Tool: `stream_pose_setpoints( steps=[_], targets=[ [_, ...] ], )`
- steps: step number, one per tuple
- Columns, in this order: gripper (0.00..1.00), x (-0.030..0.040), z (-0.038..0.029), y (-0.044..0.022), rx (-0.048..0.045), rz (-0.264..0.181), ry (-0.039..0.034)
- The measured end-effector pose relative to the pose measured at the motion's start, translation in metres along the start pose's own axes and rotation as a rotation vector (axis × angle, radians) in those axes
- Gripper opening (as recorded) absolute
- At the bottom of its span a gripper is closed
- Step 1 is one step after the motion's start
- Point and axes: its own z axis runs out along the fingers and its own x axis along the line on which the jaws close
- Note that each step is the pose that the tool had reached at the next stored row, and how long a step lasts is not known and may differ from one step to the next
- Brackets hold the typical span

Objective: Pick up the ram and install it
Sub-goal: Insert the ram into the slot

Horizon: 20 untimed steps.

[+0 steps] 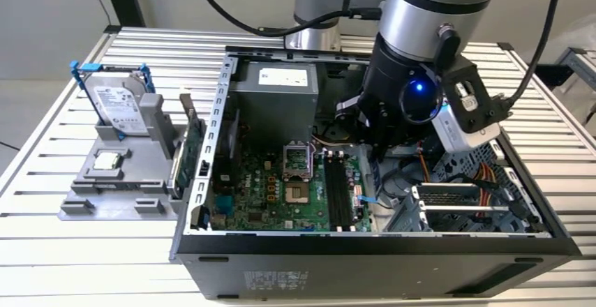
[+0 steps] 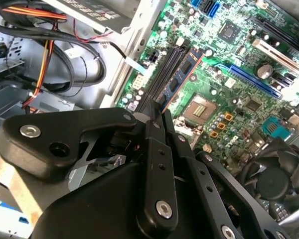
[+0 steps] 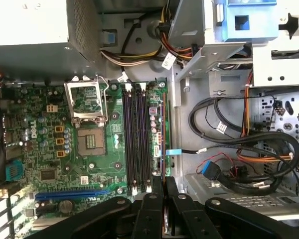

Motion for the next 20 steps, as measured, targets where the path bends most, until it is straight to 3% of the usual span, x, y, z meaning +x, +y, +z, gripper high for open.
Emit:
stream_pose_setpoints(
  steps=[20],
  targets=[
    [0.00,0.0019,0.0351,-0.0010,-0.0001,0.000,0.0000]
  ],
)
